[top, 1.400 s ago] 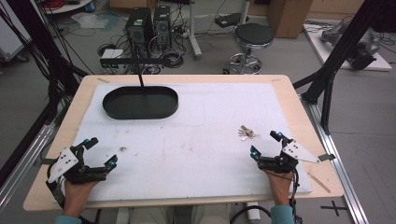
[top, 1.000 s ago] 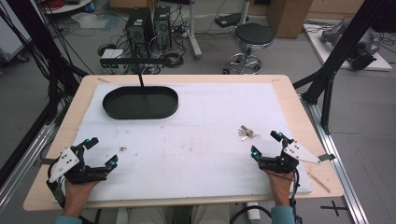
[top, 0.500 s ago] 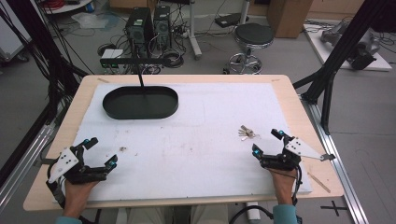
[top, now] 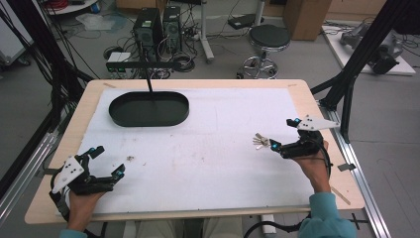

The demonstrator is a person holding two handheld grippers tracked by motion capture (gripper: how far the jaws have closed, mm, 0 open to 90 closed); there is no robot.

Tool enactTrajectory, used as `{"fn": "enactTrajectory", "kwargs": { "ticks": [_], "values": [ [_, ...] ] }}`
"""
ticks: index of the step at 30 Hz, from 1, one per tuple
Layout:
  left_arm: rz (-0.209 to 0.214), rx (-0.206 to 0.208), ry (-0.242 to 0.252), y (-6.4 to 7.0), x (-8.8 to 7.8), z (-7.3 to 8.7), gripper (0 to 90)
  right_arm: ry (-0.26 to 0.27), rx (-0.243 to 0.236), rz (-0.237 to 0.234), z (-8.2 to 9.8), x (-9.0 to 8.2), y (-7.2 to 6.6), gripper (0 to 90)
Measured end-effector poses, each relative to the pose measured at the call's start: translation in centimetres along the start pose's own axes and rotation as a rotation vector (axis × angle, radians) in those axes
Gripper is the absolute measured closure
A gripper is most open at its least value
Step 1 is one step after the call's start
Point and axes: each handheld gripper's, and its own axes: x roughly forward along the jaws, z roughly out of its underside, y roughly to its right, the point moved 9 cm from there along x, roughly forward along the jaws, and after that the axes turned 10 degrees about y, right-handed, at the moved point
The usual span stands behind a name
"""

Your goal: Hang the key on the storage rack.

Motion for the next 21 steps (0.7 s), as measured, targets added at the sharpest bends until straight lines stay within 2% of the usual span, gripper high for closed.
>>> {"fn": "enactTrajectory", "kwargs": {
  "ticks": [3,5,7,10,12,13,14,15,20,21],
  "values": [
    [0.0,0.0,0.0,0.0,0.0,0.0,1.7,-0.056,-0.012,-0.015,-0.1,0.7,0.6,0.6],
    [0.0,0.001,-0.001,0.0,0.0,0.0,1.7,-0.082,0.003,-0.032,-0.1,1.1,1.1,0.6],
    [0.0,0.002,-0.001,0.0,0.0,0.0,1.7,-0.124,-0.002,-0.045,0.2,1.5,1.4,0.8],
    [0.0,0.0,0.0,0.0,0.0,0.0,1.7,-0.207,-0.012,-0.052,0.8,2.1,2.1,1.2],
    [0.0,0.0,0.0,0.0,0.0,0.0,1.7,-0.224,-0.016,-0.054,1.0,2.3,2.3,1.2],
    [-0.001,0.0,0.0,0.0,0.0,0.0,1.7,-0.255,-0.017,-0.059,1.3,2.7,2.5,1.2],
    [0.0,0.001,0.0,0.0,0.0,0.0,1.7,-0.255,-0.017,-0.059,1.3,2.7,2.5,1.2],
    [-0.001,0.001,0.0,0.0,0.0,0.0,1.7,-0.294,-0.035,-0.053,1.6,3.0,2.7,1.3],
    [-0.001,0.001,0.0,0.0,0.0,0.0,1.7,-0.321,-0.044,-0.077,2.0,3.5,2.7,4.9],
    [-0.001,0.003,-0.001,0.0,0.0,0.0,1.7,-0.359,-0.038,-0.083,2.6,3.7,2.7,4.9]
  ]
}}
